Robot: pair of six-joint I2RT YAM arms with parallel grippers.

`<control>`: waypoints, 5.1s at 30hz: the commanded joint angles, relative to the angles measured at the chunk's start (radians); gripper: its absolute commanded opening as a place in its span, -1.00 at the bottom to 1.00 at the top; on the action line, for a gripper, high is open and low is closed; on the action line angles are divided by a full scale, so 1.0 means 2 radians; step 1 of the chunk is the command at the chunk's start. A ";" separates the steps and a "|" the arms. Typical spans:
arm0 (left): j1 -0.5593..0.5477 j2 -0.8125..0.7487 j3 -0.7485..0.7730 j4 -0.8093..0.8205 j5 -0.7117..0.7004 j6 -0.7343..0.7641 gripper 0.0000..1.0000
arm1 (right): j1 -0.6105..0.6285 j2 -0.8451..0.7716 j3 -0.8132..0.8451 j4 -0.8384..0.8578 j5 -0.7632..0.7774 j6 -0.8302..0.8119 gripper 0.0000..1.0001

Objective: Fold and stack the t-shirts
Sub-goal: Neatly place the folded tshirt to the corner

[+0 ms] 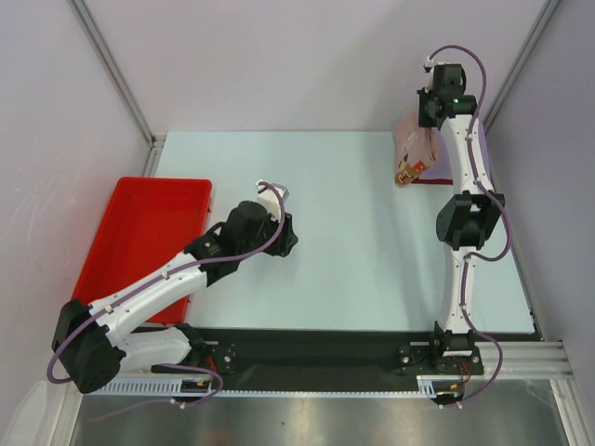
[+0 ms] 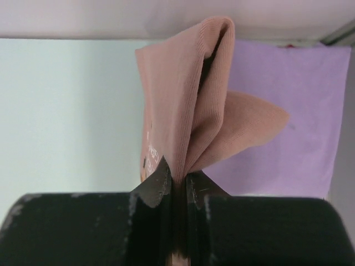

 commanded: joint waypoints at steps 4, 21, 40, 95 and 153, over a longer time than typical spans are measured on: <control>-0.002 -0.021 -0.016 -0.011 0.012 -0.017 -0.01 | -0.006 -0.011 0.034 0.096 -0.044 -0.027 -1.00; -0.001 -0.015 -0.017 -0.025 0.018 -0.012 -0.02 | -0.047 -0.039 0.023 0.087 -0.068 -0.042 -1.00; -0.001 -0.018 -0.026 -0.014 0.028 -0.017 -0.03 | -0.039 -0.070 0.009 0.058 -0.104 -0.014 -1.00; -0.001 0.004 -0.057 -0.018 0.048 -0.015 -0.04 | -0.151 0.090 0.064 0.107 -0.124 -0.048 -1.00; 0.008 -0.114 -0.119 0.019 0.033 -0.051 -0.04 | -0.144 -0.045 -0.185 0.204 0.115 0.065 -0.98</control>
